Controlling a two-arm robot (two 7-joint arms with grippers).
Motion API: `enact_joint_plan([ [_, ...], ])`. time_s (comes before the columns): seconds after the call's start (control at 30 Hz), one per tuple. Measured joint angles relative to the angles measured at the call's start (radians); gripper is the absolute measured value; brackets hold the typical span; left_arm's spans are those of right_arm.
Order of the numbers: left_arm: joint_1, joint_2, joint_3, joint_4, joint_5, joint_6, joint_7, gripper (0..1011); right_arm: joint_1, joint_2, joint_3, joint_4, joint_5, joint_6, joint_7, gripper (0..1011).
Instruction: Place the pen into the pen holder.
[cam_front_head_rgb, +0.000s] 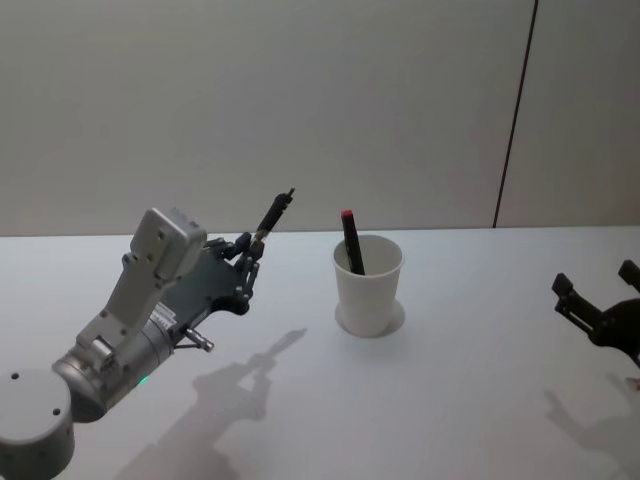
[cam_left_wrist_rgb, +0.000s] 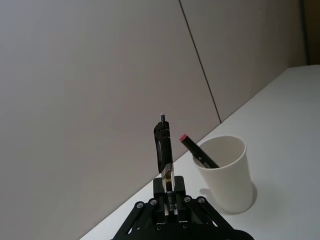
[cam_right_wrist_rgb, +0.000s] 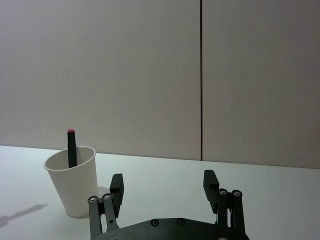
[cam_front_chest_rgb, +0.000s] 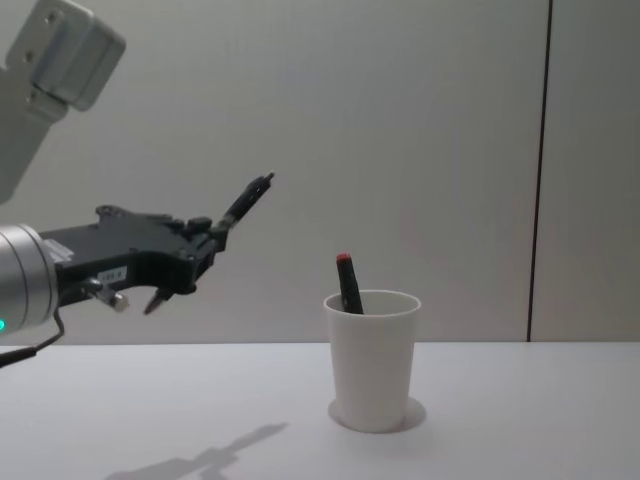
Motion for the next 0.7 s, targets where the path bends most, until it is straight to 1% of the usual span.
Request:
enact_joint_plan([
  [0.03, -0.003, 0.001, 0.000, 0.004, -0.005, -0.016, -0.015, 131, 0.000, 0.000, 0.000, 0.000, 0.000, 0.000, 0.000, 1002],
  [0.27, -0.018, 0.001, 0.001, 0.024, -0.034, -0.079, -0.081, 131, 0.000, 0.000, 0.000, 0.000, 0.000, 0.000, 0.000, 1001],
  [0.47, -0.040, -0.008, 0.009, 0.050, -0.056, -0.118, -0.134, 131, 0.000, 0.000, 0.000, 0.000, 0.000, 0.000, 0.000, 1002],
  [0.5, -0.040, -0.008, 0.009, 0.050, -0.056, -0.118, -0.134, 131, 0.000, 0.000, 0.000, 0.000, 0.000, 0.000, 0.000, 1001],
  [0.63, -0.063, -0.020, 0.019, 0.075, -0.070, -0.144, -0.175, 131, 0.000, 0.000, 0.000, 0.000, 0.000, 0.000, 0.000, 1002],
  [0.7, -0.071, -0.025, 0.023, 0.084, -0.074, -0.151, -0.185, 131, 0.000, 0.000, 0.000, 0.000, 0.000, 0.000, 0.000, 1001],
])
